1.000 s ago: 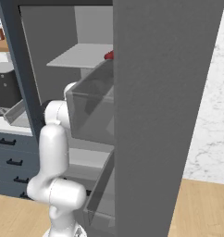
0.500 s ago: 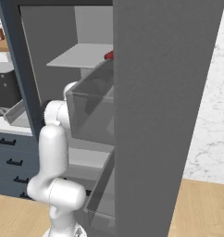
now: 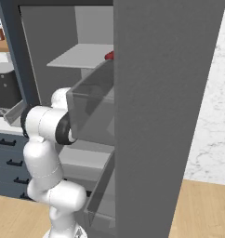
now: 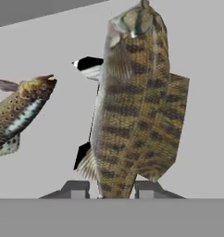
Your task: Place one tomato and one fish in each tupperware on the nearby counter, to pack two identical lunches.
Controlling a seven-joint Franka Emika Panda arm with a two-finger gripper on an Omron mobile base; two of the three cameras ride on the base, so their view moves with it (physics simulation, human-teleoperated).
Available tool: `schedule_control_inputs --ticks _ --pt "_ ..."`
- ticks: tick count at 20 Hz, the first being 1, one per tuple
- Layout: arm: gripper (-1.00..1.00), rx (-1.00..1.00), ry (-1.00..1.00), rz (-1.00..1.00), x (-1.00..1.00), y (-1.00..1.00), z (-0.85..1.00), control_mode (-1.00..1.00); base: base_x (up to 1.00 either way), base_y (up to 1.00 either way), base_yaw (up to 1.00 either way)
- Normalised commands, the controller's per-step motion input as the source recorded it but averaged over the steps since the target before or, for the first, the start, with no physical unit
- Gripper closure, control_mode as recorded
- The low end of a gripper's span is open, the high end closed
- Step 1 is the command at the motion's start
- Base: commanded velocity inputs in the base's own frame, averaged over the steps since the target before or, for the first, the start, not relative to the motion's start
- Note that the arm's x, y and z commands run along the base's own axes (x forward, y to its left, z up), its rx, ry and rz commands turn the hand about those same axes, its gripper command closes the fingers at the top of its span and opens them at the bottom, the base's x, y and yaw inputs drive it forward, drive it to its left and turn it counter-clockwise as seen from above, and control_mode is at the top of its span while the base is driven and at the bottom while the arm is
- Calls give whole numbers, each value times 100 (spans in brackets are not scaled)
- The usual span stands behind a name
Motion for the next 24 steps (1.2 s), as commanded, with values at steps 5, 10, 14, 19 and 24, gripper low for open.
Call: schedule_control_inputs --ticks 5,10,14,19,24 --pt "100 4 -22 -2 -100 -3 100 -100 0 0 0" --pt "100 0 1 0 -100 0 100 -100 0 0 0" --pt "100 0 29 0 -100 0 100 -100 0 0 0" --pt "100 -10 56 -5 -100 0 61 -100 0 0 0" --pt "100 -11 19 -2 -63 0 -18 -100 0 0 0"
